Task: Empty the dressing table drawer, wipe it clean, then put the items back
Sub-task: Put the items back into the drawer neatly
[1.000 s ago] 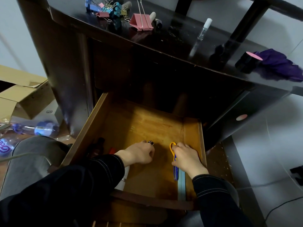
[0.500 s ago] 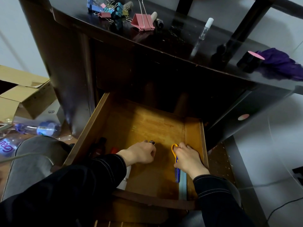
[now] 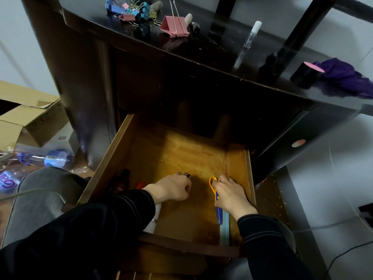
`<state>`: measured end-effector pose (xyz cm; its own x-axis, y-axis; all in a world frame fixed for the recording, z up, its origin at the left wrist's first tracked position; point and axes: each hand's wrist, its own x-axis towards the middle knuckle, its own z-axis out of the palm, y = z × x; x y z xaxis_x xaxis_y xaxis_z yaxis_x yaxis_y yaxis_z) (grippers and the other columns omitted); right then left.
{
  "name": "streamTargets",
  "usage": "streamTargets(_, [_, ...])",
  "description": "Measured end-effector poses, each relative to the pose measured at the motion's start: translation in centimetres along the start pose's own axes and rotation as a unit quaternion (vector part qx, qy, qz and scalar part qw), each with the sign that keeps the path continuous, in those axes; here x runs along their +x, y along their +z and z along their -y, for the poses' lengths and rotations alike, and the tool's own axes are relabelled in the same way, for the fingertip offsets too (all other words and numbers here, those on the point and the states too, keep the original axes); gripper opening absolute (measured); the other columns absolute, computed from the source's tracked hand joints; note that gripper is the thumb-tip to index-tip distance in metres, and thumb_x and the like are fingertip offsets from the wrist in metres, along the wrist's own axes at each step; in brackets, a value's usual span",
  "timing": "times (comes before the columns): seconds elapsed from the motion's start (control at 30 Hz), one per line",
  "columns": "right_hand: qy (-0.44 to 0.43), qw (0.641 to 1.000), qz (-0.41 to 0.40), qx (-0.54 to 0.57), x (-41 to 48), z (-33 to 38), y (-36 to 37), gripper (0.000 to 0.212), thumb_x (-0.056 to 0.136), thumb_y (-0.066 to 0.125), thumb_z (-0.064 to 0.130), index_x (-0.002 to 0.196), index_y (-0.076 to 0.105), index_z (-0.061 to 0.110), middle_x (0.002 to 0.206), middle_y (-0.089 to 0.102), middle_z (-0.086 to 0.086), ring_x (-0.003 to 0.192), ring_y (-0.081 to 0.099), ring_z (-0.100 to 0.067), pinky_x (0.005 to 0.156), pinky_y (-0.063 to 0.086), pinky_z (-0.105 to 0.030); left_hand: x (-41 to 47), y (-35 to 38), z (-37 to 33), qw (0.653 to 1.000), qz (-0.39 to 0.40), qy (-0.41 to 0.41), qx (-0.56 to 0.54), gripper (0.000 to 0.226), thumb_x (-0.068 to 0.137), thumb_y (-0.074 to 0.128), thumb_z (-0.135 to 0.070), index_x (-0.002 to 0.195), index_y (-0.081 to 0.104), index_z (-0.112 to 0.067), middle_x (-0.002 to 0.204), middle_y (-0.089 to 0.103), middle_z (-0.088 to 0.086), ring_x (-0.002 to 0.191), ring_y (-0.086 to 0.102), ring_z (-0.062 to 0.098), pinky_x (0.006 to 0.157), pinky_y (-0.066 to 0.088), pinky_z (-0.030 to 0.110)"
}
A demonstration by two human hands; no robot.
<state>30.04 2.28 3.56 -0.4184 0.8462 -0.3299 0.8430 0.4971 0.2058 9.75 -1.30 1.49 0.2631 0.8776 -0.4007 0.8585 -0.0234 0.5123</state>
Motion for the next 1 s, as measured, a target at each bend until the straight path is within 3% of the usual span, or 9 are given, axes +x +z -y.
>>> streamTargets(0.3, [0.014,0.996,-0.045,0.070,0.2,-0.3,0.5,0.047,0.088,0.076,0.024,0.129,0.054,0.021,0.128,0.048,-0.003,0.112,0.053,-0.026,0.088,0.053,-0.035,0.0,0.0,0.1,1.000,0.005,-0.010,-0.017,0.017,0.092,0.053,-0.016,0.102,0.066,-0.022,0.110,0.050,0.005,0.102,0.058,0.027,0.088,0.053,0.039])
streamTargets(0.4, [0.018,0.984,-0.114,0.138,0.0,-0.5,0.4,0.036,0.096,0.067,0.030,0.129,0.057,0.022,0.128,0.048,0.002,0.108,0.057,-0.019,0.084,0.055,-0.031,0.0,-0.4,-0.5,0.996,0.025,-0.028,-0.077,0.035,0.090,0.049,-0.009,0.119,0.063,-0.021,0.116,0.051,0.008,0.092,0.060,0.025,0.072,0.051,0.032])
streamTargets(0.47, [0.022,0.962,-0.192,0.194,-0.2,-0.8,-0.2,0.026,0.099,0.060,0.030,0.124,0.061,0.021,0.124,0.050,0.007,0.098,0.060,-0.011,0.076,0.056,-0.028,-0.2,-0.9,-1.2,0.982,0.054,-0.036,-0.180,0.048,0.088,0.045,0.000,0.131,0.057,-0.018,0.111,0.056,0.012,0.077,0.059,0.022,0.057,0.048,0.031])
streamTargets(0.57, [0.031,0.899,-0.358,0.251,-0.9,-1.5,-1.1,0.015,0.097,0.058,0.018,0.109,0.066,0.021,0.111,0.055,0.012,0.078,0.053,0.002,0.065,0.043,-0.013,-0.8,-1.3,-1.7,0.928,0.082,-0.040,-0.361,0.061,0.087,0.045,0.012,0.139,0.048,-0.020,0.118,0.049,0.010,0.087,0.064,0.029,0.068,0.057,0.038])
streamTargets(0.63, [0.050,0.858,-0.414,0.301,-1.3,-2.0,-1.3,0.016,0.095,0.057,0.012,0.104,0.067,0.020,0.106,0.057,0.013,0.079,0.051,0.007,0.068,0.039,-0.009,-1.2,-1.5,-1.9,0.890,0.083,-0.032,-0.447,0.070,0.088,0.044,0.017,0.144,0.041,-0.026,0.124,0.044,0.016,0.088,0.065,0.030,0.071,0.060,0.041])
streamTargets(0.7, [0.060,0.841,-0.409,0.349,-1.5,-2.3,-1.2,0.018,0.095,0.057,0.008,0.105,0.067,0.019,0.106,0.060,0.010,0.088,0.054,0.008,0.075,0.048,-0.015,-1.3,-1.6,-2.1,0.866,0.072,-0.015,-0.495,0.083,0.088,0.046,0.021,0.151,0.031,-0.032,0.139,0.036,0.019,0.089,0.067,0.032,0.069,0.060,0.041])
streamTargets(0.8, [0.035,0.870,-0.327,0.368,-1.4,-1.7,-1.3,0.028,0.096,0.057,0.006,0.119,0.065,0.018,0.116,0.061,0.009,0.098,0.058,0.002,0.085,0.051,-0.019,-1.1,-1.6,-2.4,0.844,0.078,0.029,-0.529,0.098,0.085,0.052,0.024,0.156,0.018,-0.035,0.148,0.034,0.018,0.094,0.069,0.038,0.072,0.060,0.046])
streamTargets(0.9, [-0.039,0.904,-0.205,0.374,-1.3,-0.4,-1.4,0.041,0.098,0.057,0.017,0.135,0.056,0.033,0.123,0.057,0.022,0.103,0.053,0.015,0.084,0.041,-0.010,-1.1,-1.5,-2.7,0.834,0.087,0.069,-0.541,0.092,0.083,0.058,0.023,0.150,0.024,-0.029,0.139,0.045,0.020,0.097,0.070,0.043,0.075,0.061,0.048])
streamTargets(1.0, [-0.061,0.867,-0.146,0.473,-1.2,-0.1,-1.3,0.036,0.097,0.061,0.028,0.130,0.059,0.042,0.115,0.066,0.020,0.106,0.060,0.004,0.085,0.050,-0.017,-1.0,-1.7,-2.5,0.827,0.047,0.060,-0.557,0.076,0.081,0.065,0.020,0.138,0.034,-0.018,0.128,0.051,0.022,0.088,0.072,0.040,0.069,0.063,0.044])
